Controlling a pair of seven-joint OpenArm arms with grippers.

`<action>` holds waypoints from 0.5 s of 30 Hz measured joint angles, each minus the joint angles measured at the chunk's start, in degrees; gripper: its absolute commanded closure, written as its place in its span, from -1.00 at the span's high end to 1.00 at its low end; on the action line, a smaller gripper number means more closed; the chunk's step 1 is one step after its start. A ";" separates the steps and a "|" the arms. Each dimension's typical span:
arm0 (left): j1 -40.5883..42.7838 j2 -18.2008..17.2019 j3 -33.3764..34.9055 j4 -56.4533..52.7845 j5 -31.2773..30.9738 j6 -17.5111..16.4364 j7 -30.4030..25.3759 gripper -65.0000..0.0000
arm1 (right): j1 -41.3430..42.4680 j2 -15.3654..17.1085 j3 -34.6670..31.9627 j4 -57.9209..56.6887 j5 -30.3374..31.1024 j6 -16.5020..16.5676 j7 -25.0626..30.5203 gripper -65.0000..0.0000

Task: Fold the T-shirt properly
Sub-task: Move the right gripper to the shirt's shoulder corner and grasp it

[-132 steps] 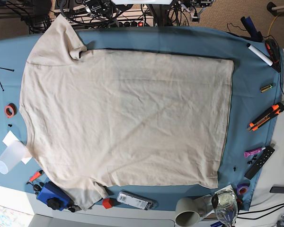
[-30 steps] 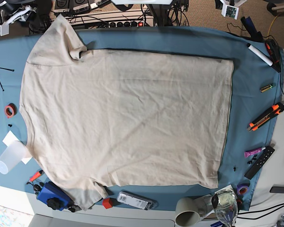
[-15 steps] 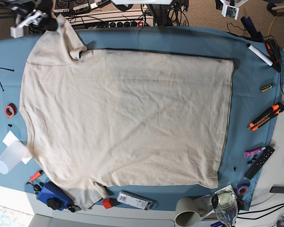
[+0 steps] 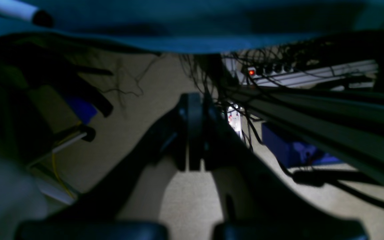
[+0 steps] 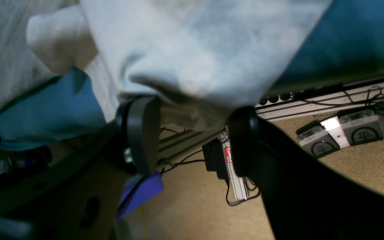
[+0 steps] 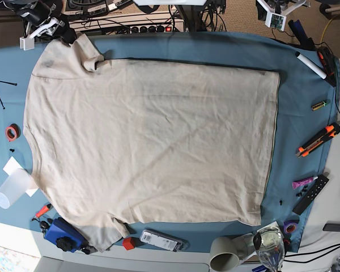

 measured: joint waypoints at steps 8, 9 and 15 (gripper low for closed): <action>-6.23 0.02 0.00 0.00 -0.15 0.00 -3.91 -0.36 | 0.02 0.04 0.00 0.00 1.70 0.00 -1.18 -0.01; -7.39 0.02 0.00 0.00 -0.17 0.00 -3.93 -0.36 | 0.00 0.04 0.00 0.00 1.75 0.02 -1.29 -0.01; -13.46 0.87 0.00 0.00 -0.22 0.00 -3.91 -0.36 | 0.00 0.02 0.00 0.00 1.77 0.00 -1.53 -0.01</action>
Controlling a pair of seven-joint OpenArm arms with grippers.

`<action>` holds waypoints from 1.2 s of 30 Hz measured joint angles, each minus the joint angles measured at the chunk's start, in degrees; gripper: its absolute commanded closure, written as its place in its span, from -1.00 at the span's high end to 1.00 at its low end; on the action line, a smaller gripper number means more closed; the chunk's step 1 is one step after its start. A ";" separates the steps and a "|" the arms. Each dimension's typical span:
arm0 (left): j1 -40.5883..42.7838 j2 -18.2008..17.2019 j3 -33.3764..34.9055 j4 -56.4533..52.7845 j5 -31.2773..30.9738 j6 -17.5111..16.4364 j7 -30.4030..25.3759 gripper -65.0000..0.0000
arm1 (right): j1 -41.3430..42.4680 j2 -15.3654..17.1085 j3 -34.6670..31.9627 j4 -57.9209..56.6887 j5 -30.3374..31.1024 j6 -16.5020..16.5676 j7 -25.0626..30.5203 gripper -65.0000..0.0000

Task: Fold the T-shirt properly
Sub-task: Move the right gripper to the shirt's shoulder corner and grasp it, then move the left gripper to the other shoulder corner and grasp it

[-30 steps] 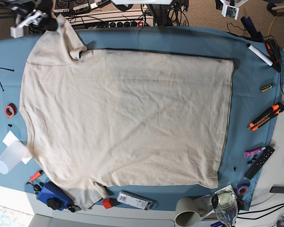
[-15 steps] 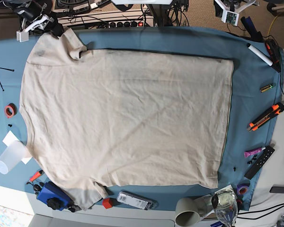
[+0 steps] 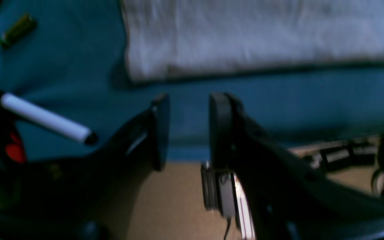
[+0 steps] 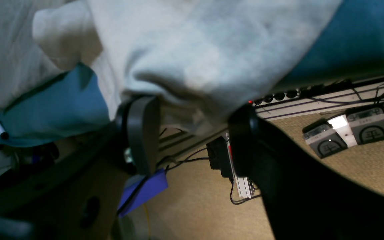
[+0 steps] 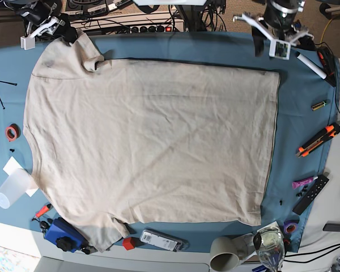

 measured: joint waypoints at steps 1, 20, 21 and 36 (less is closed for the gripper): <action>-0.92 0.50 0.00 0.00 0.00 0.00 0.00 -0.33 | 0.02 0.00 0.00 0.00 0.04 0.02 -0.33 -0.01; -18.16 2.51 -0.79 -8.50 4.09 12.79 7.37 -0.04 | -0.13 0.13 0.02 0.00 0.17 0.02 -2.36 -0.01; -18.58 2.49 -0.79 -9.51 3.80 12.85 7.54 -0.04 | -0.13 0.11 0.02 0.00 0.17 0.00 -2.45 -0.01; -20.09 2.54 -18.29 -11.37 -12.98 1.64 12.31 -0.04 | -0.13 0.13 0.00 0.00 0.20 0.02 -2.97 -0.01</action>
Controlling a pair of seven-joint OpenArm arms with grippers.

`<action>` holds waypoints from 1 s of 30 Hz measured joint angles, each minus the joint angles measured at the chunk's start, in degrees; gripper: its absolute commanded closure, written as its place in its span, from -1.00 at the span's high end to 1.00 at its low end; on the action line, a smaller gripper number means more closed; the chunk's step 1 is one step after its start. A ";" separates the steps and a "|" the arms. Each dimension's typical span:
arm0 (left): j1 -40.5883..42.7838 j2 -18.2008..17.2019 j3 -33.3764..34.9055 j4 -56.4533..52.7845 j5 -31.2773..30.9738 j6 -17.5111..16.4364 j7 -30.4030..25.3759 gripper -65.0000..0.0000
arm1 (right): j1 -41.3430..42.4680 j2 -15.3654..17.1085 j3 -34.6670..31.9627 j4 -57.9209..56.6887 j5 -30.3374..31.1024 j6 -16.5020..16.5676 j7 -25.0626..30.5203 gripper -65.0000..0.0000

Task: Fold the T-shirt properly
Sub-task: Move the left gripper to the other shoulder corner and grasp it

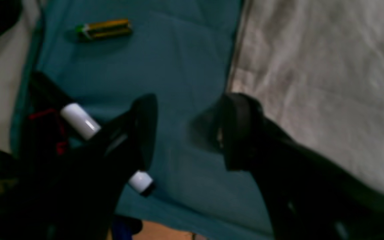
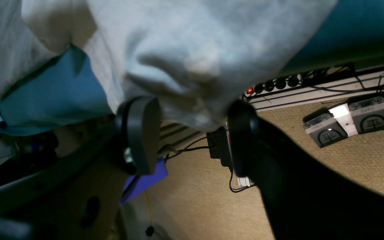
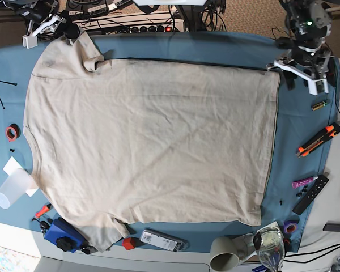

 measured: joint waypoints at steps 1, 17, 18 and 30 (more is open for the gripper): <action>0.02 -0.04 -0.46 0.00 -1.68 -1.27 -0.20 -0.04 | 0.00 0.00 0.00 0.00 -0.02 0.00 0.00 -0.01; -4.57 0.09 -0.39 -13.09 -9.40 -6.60 2.84 -0.04 | 0.00 -0.02 0.00 0.00 0.00 0.00 -0.02 -0.01; -4.57 0.07 -0.42 -13.09 -10.43 -7.91 3.48 -0.04 | 0.00 -0.02 0.00 0.00 -0.02 0.00 -0.04 -0.01; -4.59 2.67 -0.31 -13.20 -11.43 -9.09 3.13 -0.17 | 0.00 -0.02 0.00 0.00 -0.02 0.00 -0.20 -0.01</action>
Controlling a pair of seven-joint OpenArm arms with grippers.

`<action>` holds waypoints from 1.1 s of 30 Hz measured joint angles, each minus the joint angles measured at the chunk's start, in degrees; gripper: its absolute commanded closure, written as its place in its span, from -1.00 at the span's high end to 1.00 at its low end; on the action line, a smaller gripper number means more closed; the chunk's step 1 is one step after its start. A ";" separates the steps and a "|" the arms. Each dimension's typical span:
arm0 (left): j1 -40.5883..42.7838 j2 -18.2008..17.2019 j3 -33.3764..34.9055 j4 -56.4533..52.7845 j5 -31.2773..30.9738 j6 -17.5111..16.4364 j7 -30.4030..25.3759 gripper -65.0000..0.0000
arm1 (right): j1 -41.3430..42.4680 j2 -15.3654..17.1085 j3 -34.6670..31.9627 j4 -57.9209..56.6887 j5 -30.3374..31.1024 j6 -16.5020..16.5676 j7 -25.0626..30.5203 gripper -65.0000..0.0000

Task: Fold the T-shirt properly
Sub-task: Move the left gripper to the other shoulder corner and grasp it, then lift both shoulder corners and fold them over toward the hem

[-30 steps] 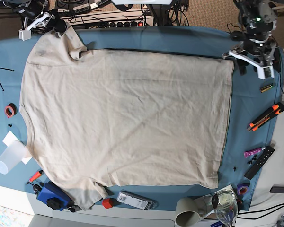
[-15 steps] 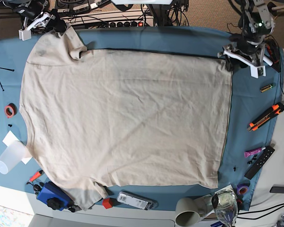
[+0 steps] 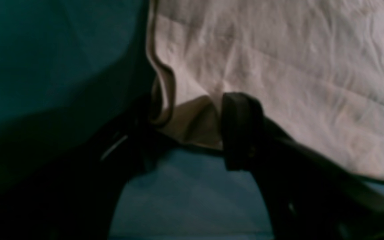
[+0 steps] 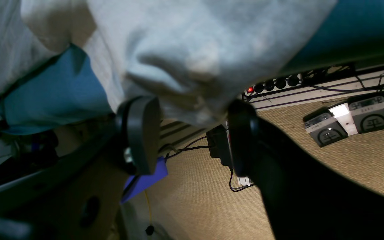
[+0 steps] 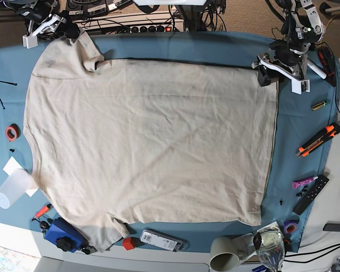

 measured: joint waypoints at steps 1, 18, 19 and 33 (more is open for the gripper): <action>-0.04 -0.04 0.00 -0.46 -0.07 0.79 -0.44 -0.28 | 0.00 0.00 0.00 0.00 0.00 0.00 0.00 -0.01; -0.28 -0.17 -0.13 -2.45 -2.58 0.57 -0.68 -1.00 | 0.02 0.00 0.79 0.00 1.09 0.00 1.16 -1.00; -0.24 -0.20 -0.20 -2.36 -2.60 -0.83 0.15 -1.00 | 0.00 -0.02 1.53 0.15 1.14 -0.02 0.83 -1.00; 7.28 -0.15 -0.07 8.02 -2.51 -2.45 3.93 -1.00 | -6.78 0.02 8.72 9.94 7.06 0.00 -2.45 -1.00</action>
